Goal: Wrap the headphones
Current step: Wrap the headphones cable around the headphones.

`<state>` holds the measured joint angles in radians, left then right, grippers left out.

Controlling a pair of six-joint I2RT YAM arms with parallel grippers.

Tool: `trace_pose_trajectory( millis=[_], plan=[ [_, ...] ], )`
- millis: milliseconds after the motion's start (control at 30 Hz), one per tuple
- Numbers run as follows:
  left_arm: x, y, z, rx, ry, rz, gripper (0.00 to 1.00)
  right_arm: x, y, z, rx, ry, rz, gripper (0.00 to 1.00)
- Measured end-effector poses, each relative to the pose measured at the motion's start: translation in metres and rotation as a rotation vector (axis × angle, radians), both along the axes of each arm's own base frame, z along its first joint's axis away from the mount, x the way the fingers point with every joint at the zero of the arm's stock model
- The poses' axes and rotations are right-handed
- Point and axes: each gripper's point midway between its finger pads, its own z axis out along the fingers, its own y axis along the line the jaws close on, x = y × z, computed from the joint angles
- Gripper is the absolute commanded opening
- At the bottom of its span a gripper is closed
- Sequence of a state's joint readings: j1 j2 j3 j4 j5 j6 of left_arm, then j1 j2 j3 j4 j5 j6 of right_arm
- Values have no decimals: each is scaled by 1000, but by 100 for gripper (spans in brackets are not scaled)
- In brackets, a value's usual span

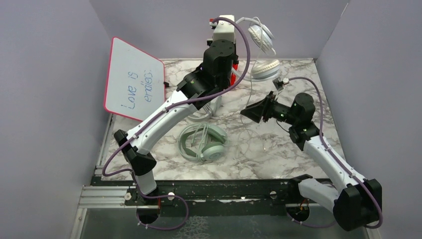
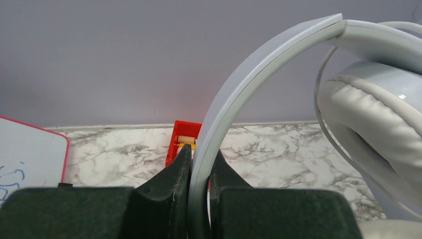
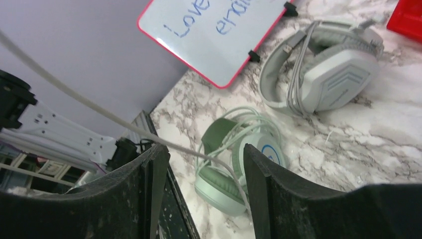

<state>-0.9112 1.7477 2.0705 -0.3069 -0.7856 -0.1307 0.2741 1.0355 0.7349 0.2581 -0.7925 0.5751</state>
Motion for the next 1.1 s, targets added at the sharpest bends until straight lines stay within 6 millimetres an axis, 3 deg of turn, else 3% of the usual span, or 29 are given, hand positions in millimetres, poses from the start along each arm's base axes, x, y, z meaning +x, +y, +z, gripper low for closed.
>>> trace_pose_trajectory(
  millis=[167,400,500,733,1100],
  plan=[
    [-6,0,12,-32,-8,-32,0,-12,-1,-35,-7,29,22,68],
    [-13,1,25,-71,-18,-64,0,-22,-1,-22,18,-69,48,70],
    [-14,1,29,-79,-20,-70,0,-25,2,-27,24,-85,84,70],
    [-16,1,31,-80,-15,-81,0,-30,7,-70,10,-24,147,71],
    [-18,0,28,-75,-1,-93,0,-34,11,-114,-1,20,179,64]
  ],
)
